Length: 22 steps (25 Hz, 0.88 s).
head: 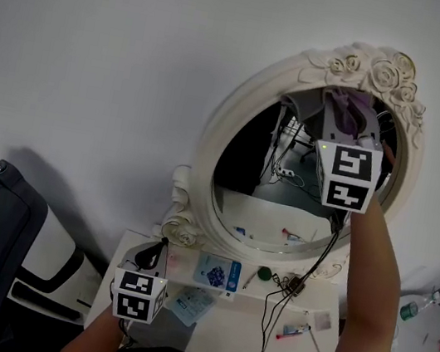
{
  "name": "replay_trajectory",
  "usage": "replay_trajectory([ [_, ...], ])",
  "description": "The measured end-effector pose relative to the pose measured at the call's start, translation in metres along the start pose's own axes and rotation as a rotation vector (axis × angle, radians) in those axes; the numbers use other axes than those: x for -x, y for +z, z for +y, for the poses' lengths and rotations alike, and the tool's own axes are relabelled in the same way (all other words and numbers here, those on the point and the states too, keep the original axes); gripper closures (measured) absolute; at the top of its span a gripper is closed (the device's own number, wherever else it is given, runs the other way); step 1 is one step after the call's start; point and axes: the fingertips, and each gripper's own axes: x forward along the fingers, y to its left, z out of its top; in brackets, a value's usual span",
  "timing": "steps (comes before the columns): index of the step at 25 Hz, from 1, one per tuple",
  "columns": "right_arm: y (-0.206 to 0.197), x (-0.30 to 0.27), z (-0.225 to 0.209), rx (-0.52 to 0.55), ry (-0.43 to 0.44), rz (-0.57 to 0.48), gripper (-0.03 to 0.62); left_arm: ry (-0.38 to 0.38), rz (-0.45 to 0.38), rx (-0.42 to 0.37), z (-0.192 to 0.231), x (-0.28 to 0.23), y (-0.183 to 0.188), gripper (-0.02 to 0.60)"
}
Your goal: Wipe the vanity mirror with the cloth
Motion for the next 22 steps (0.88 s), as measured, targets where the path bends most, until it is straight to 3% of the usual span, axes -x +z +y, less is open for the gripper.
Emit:
replay_trajectory([
  [10,-0.026,0.018,-0.074,-0.082,-0.162,-0.037,0.517,-0.019,0.022,-0.029,-0.011,-0.011,-0.002,0.582],
  [22,-0.080,0.050,-0.124,-0.108,-0.330,0.030,0.527,-0.082,0.046,-0.047,-0.036,-0.029,-0.006,0.583],
])
